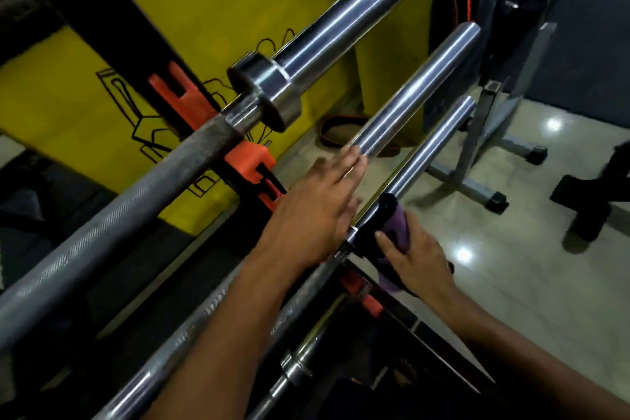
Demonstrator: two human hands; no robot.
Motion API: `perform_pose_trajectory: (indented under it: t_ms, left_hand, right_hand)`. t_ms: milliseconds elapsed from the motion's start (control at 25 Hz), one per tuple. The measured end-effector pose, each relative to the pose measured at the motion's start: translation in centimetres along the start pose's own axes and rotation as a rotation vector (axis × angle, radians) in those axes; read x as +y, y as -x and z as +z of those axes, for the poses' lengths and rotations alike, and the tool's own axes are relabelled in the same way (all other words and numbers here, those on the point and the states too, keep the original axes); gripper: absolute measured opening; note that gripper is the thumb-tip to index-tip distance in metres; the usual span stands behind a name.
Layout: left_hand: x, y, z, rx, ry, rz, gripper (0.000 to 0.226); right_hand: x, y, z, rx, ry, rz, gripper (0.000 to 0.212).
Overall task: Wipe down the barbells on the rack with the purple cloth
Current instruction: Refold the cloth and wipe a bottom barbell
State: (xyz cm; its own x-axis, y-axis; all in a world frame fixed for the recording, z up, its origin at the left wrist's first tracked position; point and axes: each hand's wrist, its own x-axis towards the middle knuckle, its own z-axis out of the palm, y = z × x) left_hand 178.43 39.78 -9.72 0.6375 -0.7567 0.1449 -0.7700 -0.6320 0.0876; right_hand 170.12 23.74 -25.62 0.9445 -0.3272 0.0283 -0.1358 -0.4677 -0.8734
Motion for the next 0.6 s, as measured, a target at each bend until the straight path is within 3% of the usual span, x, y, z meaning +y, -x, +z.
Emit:
perform_pose_trajectory:
  t_ms: [80,120,240,320,400,480,520,600]
  left_hand:
    - [0.8,7.7,1.4,0.2,0.072,0.012,0.052]
    - [1.0,11.4,2.8,0.22,0.089,0.006,0.054]
    - [-0.2,19.5,7.9,0.048,0.152,-0.113,0.061]
    - [-2.0,21.4,10.0,-0.064,0.246,-0.305,0.062]
    - [-3.3,22.1,11.7,-0.178,0.296,-0.422,0.062]
    - [-3.8,22.6,12.8,-0.257,0.336,-0.397,0.066]
    - [-4.1,22.7,13.0,-0.265,0.353,-0.369,0.071]
    - [-4.3,22.6,12.8,-0.29,0.364,-0.315,0.078]
  right_hand:
    - [-1.2,-1.0,0.6,-0.041,0.228,-0.249,0.056]
    - [-2.3,-1.6,1.0,-0.091,0.349,-0.336,0.056]
    - [-4.6,-6.0,2.2,-0.39,0.68,-0.288,0.03]
    - [-6.0,-8.9,3.2,-0.586,0.835,-0.17,0.025]
    - [-7.8,-10.4,3.3,-0.652,0.767,0.031,0.031]
    - [-8.4,-10.2,3.5,-0.626,0.584,0.161,0.034]
    - [-8.5,-9.4,3.4,-0.611,0.535,0.133,0.025]
    - [-8.2,-7.3,2.7,-0.561,0.733,-0.093,0.012]
